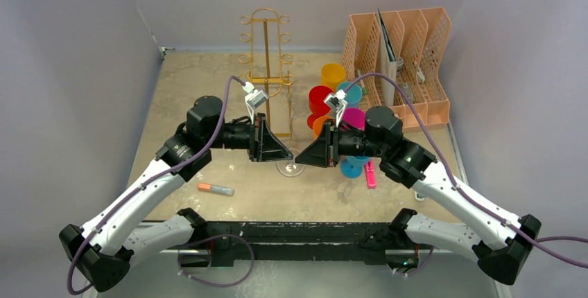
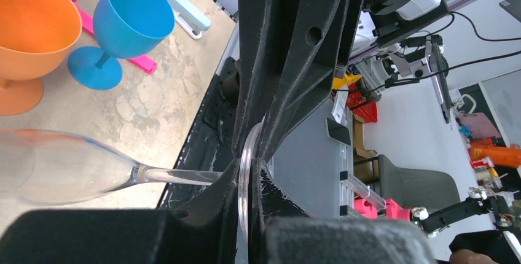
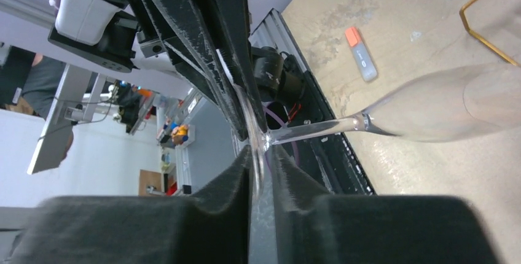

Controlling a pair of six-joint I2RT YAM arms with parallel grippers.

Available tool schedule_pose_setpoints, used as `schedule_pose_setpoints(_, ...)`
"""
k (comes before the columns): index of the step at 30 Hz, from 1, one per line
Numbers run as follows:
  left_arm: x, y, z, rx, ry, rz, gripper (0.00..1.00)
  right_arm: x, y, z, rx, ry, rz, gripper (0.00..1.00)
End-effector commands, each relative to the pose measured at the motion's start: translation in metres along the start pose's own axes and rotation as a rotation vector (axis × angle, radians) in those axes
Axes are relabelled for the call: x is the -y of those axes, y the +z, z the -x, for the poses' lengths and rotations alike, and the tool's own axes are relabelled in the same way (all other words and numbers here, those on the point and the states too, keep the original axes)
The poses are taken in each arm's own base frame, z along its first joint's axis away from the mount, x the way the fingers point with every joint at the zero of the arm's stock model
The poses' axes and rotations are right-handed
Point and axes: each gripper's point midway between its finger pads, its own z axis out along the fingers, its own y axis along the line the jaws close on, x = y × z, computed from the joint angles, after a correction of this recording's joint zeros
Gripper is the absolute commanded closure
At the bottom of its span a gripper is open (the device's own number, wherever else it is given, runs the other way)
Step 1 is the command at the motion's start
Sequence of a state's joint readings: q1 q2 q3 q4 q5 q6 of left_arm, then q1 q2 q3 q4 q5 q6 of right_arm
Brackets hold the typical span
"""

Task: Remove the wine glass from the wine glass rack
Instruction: Place the wine glass at the center of the board.

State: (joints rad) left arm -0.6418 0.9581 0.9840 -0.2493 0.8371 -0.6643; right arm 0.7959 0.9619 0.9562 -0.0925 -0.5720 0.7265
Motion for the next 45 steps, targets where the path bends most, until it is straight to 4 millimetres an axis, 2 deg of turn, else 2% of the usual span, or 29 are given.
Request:
schedule_pose_setpoints(1, 0.018, 0.001, 0.01, 0.024, 0.053, -0.075, 1.0, -0.013, 0.004, 0.01, 0.018, -0.028, 0.061, 0.9)
schedule_pose_setpoints(2, 0.018, 0.001, 0.009, 0.025, 0.054, -0.078, 1.0, -0.013, 0.004, 0.01, 0.012, -0.026, 0.062, 0.98)
schedule_pose_setpoints(5, 0.019, 0.001, 0.01, 0.03, 0.058, -0.077, 1.0, -0.014, 0.002, 0.009, 0.02, -0.032, 0.065, 1.0)
schedule_pose_setpoints(7, 0.019, 0.0, 0.009, 0.027, 0.053, -0.072, 0.81, -0.015, -0.001, 0.011, 0.047, -0.052, 0.063, 1.0)
schedule_pose_setpoints(10, 0.019, -0.003, 0.004, 0.015, 0.052, -0.061, 0.57, -0.015, -0.007, 0.014, 0.076, -0.084, 0.051, 1.0)
schedule_pose_setpoints(12, 0.02, -0.007, -0.002, -0.007, 0.051, -0.056, 0.51, -0.013, -0.009, 0.014, 0.085, -0.097, 0.033, 1.0)
schedule_pose_setpoints(15, 0.023, -0.008, -0.018, -0.084, 0.01, -0.098, 0.48, -0.009, -0.009, 0.015, 0.097, -0.097, 0.014, 1.0)
schedule_pose_setpoints(18, 0.019, -0.008, -0.036, -0.146, -0.026, -0.09, 0.51, -0.009, -0.005, 0.019, 0.121, -0.077, 0.03, 1.0)
schedule_pose_setpoints(20, 0.018, -0.007, -0.038, -0.143, -0.017, -0.072, 0.53, -0.008, -0.004, 0.019, 0.124, -0.071, 0.03, 1.0)
schedule_pose_setpoints(23, 0.015, -0.006, -0.03, -0.105, 0.003, -0.049, 0.58, -0.007, -0.005, 0.018, 0.117, -0.079, 0.019, 1.0)
schedule_pose_setpoints(27, 0.011, 0.001, -0.023, -0.086, 0.003, -0.041, 0.76, -0.009, -0.006, 0.018, 0.112, -0.085, 0.022, 1.0)
schedule_pose_setpoints(34, 0.006, 0.004, -0.022, -0.074, 0.007, -0.02, 0.89, -0.012, -0.006, 0.014, 0.089, -0.084, 0.045, 1.0)
schedule_pose_setpoints(36, 0.005, 0.003, -0.021, -0.07, 0.01, -0.012, 1.0, -0.013, -0.007, 0.013, 0.086, -0.085, 0.049, 1.0)
schedule_pose_setpoints(39, 0.005, 0.003, -0.023, -0.08, 0.024, -0.018, 1.0, -0.014, -0.008, 0.014, 0.091, -0.083, 0.051, 1.0)
schedule_pose_setpoints(41, 0.007, 0.001, -0.027, -0.097, 0.036, -0.032, 1.0, -0.018, -0.01, 0.015, 0.099, -0.088, 0.057, 0.85)
schedule_pose_setpoints(43, 0.011, -0.002, -0.033, -0.127, 0.051, -0.053, 1.0, -0.019, -0.014, 0.015, 0.097, -0.094, 0.045, 0.65)
schedule_pose_setpoints(45, 0.017, -0.008, -0.041, -0.16, 0.073, -0.082, 1.0, -0.021, -0.02, 0.017, 0.104, -0.111, 0.024, 0.51)
